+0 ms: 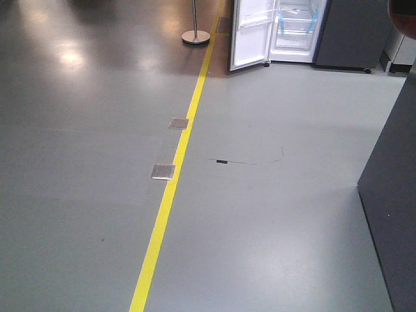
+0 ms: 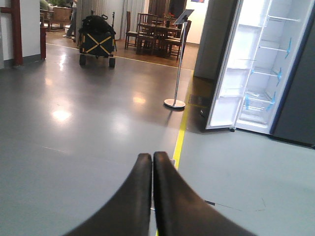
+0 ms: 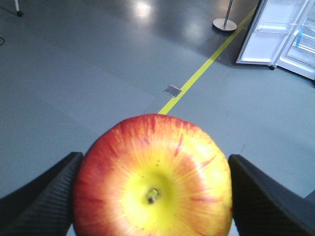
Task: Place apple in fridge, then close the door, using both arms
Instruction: 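Hold the apple in the right gripper while driving toward the fridge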
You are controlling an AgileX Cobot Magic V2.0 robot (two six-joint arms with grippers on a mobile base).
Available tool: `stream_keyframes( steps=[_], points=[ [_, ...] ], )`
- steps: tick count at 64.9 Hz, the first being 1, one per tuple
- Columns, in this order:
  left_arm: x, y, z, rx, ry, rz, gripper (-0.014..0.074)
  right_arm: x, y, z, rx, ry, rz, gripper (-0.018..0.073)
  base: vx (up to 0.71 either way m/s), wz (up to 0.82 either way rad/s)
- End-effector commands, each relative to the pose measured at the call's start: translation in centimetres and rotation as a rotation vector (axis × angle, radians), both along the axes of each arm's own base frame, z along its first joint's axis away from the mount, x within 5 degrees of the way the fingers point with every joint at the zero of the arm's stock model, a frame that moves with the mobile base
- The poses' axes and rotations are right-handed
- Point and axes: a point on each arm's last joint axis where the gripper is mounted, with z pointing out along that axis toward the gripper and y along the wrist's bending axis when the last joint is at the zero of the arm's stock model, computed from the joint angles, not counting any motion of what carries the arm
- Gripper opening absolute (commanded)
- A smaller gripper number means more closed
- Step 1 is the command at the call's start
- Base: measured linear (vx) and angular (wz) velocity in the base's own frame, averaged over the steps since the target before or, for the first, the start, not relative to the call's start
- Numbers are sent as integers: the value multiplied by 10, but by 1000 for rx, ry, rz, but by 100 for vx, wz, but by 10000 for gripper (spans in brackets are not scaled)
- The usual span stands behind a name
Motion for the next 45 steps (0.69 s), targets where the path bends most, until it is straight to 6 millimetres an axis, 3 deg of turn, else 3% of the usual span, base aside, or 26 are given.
stream_keyframes(
  steps=[1, 45],
  points=[
    [-2, -1, 14, -1, -111, -6, -7, -10, 0, 19, 31, -126, -13, 70, 20, -6],
    [-2, -1, 14, -1, -111, -6, -7, -10, 0, 19, 31, -126, -13, 70, 20, -10]
  ],
)
